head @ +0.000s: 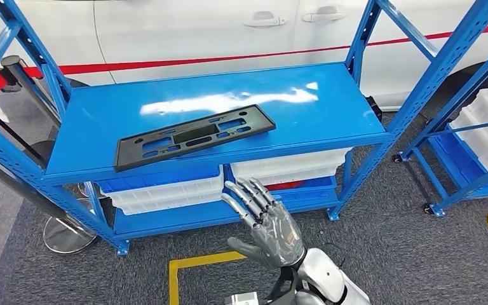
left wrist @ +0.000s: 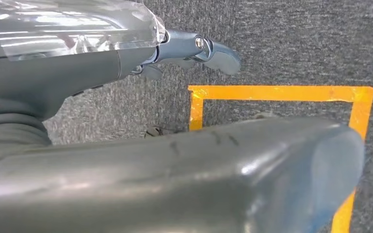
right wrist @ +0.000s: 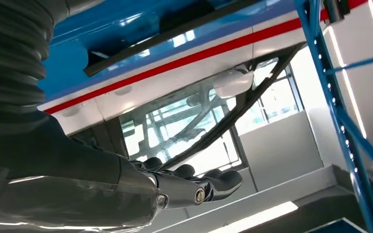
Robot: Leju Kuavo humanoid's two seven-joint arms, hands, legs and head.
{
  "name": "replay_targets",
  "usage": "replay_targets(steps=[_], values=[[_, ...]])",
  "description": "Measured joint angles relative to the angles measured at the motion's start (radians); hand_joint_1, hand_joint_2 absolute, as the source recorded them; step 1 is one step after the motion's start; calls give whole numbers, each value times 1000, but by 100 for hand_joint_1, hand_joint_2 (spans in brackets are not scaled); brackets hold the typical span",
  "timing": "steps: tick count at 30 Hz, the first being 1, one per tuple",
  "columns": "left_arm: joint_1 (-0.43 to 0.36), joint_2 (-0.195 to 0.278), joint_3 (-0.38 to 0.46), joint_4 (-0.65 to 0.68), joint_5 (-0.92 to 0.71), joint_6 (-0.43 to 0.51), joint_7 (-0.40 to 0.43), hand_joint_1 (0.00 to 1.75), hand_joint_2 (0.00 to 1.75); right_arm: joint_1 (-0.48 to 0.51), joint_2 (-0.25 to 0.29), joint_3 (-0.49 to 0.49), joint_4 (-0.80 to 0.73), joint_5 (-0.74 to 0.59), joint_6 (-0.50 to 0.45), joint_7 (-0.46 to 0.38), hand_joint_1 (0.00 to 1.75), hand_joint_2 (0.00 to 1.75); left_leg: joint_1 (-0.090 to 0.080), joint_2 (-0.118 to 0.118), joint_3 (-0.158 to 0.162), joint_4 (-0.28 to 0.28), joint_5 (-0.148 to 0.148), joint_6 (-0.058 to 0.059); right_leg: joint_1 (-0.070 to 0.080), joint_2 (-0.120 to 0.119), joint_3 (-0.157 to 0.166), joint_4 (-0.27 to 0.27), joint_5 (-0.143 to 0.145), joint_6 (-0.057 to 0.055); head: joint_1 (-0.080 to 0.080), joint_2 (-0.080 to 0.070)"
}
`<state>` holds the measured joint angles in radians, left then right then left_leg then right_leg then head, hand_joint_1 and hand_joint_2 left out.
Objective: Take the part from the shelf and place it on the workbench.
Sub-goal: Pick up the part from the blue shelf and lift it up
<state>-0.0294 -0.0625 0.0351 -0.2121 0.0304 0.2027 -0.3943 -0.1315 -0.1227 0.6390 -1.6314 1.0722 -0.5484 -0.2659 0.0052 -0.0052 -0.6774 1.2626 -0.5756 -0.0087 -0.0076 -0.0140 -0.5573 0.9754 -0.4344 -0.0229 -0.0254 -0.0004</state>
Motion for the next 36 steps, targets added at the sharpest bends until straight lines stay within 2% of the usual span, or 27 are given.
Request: replay_targets(steps=[1, 2, 4, 5, 6, 8, 10, 11, 12, 15, 16, 17, 18, 20, 21, 22, 24, 25, 26, 28, 30, 31, 32, 33, 34, 35, 36], values=[[-2, -2, 0, 0, 1, 1, 5, 0, 0, -8, 0, 16, 15, 26, -7, 19, 0, 175, 8, 1, -6, 8, 9, -9, -4, 1, 0, 3, -3, 5, 0, 0], [-3, -5, 0, 0, 4, 2, 10, 0, 0, -16, 1, 31, 30, 52, -14, 38, 0, 175, 16, 1, 7, -21, 35, -18, -8, 1, -1, 8, -6, 12, 0, 0], [-10, -11, 0, 0, 10, 3, 19, 0, 0, -30, 6, 53, 62, 102, -28, 73, 0, 175, 27, 1, 69, -146, 94, -32, -18, 2, -1, 22, -18, 30, 0, 0], [-14, -15, 0, 0, 12, 3, 23, 0, 0, -35, 10, 58, 74, 123, -33, 86, 0, 175, 28, -1, 94, -195, 106, -30, -20, 2, -3, 30, -26, 41, 0, 0], [-17, -19, 0, 0, 14, 4, 26, 0, 0, -39, 14, 60, 82, 140, -39, 94, 0, 175, 27, -4, 108, -223, 106, -22, -19, 2, -3, 35, -32, 51, -1, 0], [-20, -25, 0, 0, 18, 6, 33, 0, 0, -50, 25, 58, 103, 170, -50, 103, 0, 175, 23, -8, 111, -233, 97, 4, -18, 4, 0, 41, -30, 66, 0, 0], [-24, -31, 1, 0, 23, 11, 42, 0, 0, -70, 39, 52, 140, 204, -62, 113, 0, 175, 22, -7, 119, -234, 96, 23, -22, 6, -2, 56, -28, 76, 0, 0], [-27, -36, 1, 0, 26, 13, 48, 0, 0, -80, 47, 46, 163, 223, -68, 118, 0, 175, 21, -6, 125, -235, 94, 29, -23, 6, -16, 82, -40, 78, 0, 0], [-32, -40, 1, 0, 29, 15, 54, 0, 0, -91, 56, 39, 187, 242, -75, 123, 0, 175, 20, -6, 130, -235, 93, 35, -23, 6, -42, 127, -59, 79, 1, 0], [-41, -52, 2, 0, 36, 21, 72, 0, 0, -116, 83, 15, 262, 291, -97, 132, 0, 175, 10, -8, 142, -236, 80, 46, -16, 7, -166, 308, -120, 76, 1, 0], [-43, -56, 2, 0, 39, 23, 79, 0, 0, -122, 92, 7, 288, 306, -103, 133, 0, 175, 5, -10, 150, -236, 74, 48, -11, 7, -193, 328, -117, 70, 1, 0], [-44, -59, 2, 0, 42, 26, 85, 0, 0, -127, 100, 0, 312, 321, -109, 133, 0, 175, 0, -11, 160, -236, 66, 50, -6, 8, -200, 310, -97, 61, 1, 0], [-46, -62, 3, 0, 46, 29, 92, 0, 0, -133, 107, -7, 333, 336, -116, 134, 0, 175, -6, -13, 173, -236, 57, 51, 2, 9, -192, 260, -62, 47, 1, 0], [-48, -72, 3, 0, 51, 34, 102, 0, 0, -145, 119, -18, 368, 361, -130, 136, 0, 175, -13, -14, 195, -240, 38, 52, 24, 15, -159, 131, 31, 7, -1, 0], [-52, -77, 3, 1, 52, 35, 106, 0, 0, -149, 125, -23, 382, 370, -136, 137, 0, 175, -14, -16, 204, -245, 31, 51, 33, 19, -145, 85, 60, -9, -2, 0], [-55, -81, 4, 1, 53, 36, 109, 0, 0, -152, 128, -26, 393, 377, -140, 137, 0, 175, -14, -17, 215, -250, 28, 48, 40, 22, -135, 57, 76, -21, -2, 0], [-60, -85, 4, 1, 54, 36, 113, 0, 0, -158, 137, -31, 407, 383, -143, 138, 0, 175, -14, -17, 224, -242, 43, 36, 39, 24, -109, 31, 68, -31, -2, 0], [-61, -86, 4, 1, 54, 37, 114, 0, 0, -162, 141, -33, 412, 384, -144, 138, 0, 175, -15, -15, 219, -217, 58, 31, 35, 24, -90, 18, 65, -32, -1, 0], [-63, -86, 4, 1, 54, 37, 115, 0, 0, -166, 146, -34, 417, 384, -145, 138, 0, 175, -15, -12, 197, -173, 73, 26, 30, 23, -71, 8, 60, -33, -1, 0], [-66, -86, 4, 1, 54, 37, 115, 0, 0, -172, 154, -37, 426, 384, -146, 138, 0, 175, -11, -8, 127, -58, 65, 18, 22, 21, -38, -3, 43, -26, 0, 0], [-66, -86, 4, 1, 54, 37, 115, 0, 0, -173, 159, -37, 435, 385, -147, 138, 0, 175, -2, -5, 50, 19, -9, 4, 15, 20, -12, -4, 19, -19, 0, 0], [-64, -86, 4, 1, 54, 38, 116, 0, 0, -172, 160, -37, 440, 385, -147, 138, 0, 175, 3, -4, 24, 25, -48, -3, 12, 21, 3, -3, 6, -15, -1, 0], [-62, -85, 4, 1, 55, 39, 116, 0, 0, -172, 161, -37, 445, 383, -147, 137, 0, 175, 6, -2, 9, 6, -67, -9, 8, 23, 19, -3, -7, -10, -1, 0], [-60, -84, 4, 2, 55, 41, 116, 0, 0, -172, 162, -37, 450, 380, -147, 135, 0, 175, 10, -1, 5, -35, -55, -15, 5, 24, 36, -2, -21, -5, -1, 0], [-59, -83, 4, 2, 56, 45, 116, 0, 0, -173, 165, -37, 458, 374, -147, 132, 0, 175, 14, 1, 9, -94, -5, -20, 2, 24, 50, 0, -35, 2, -1, 0], [-57, -83, 4, 2, 57, 49, 117, 0, 0, -175, 168, -37, 468, 366, -147, 129, 0, 175, 18, 6, 14, -156, 64, -23, 0, 23, 63, 7, -51, 8, -1, 0], [-57, -82, 5, 3, 59, 52, 118, 0, 0, -179, 172, -37, 480, 356, -148, 124, 0, 175, 19, 12, 19, -200, 123, -20, 0, 24, 73, 12, -67, 16, 0, 0]])
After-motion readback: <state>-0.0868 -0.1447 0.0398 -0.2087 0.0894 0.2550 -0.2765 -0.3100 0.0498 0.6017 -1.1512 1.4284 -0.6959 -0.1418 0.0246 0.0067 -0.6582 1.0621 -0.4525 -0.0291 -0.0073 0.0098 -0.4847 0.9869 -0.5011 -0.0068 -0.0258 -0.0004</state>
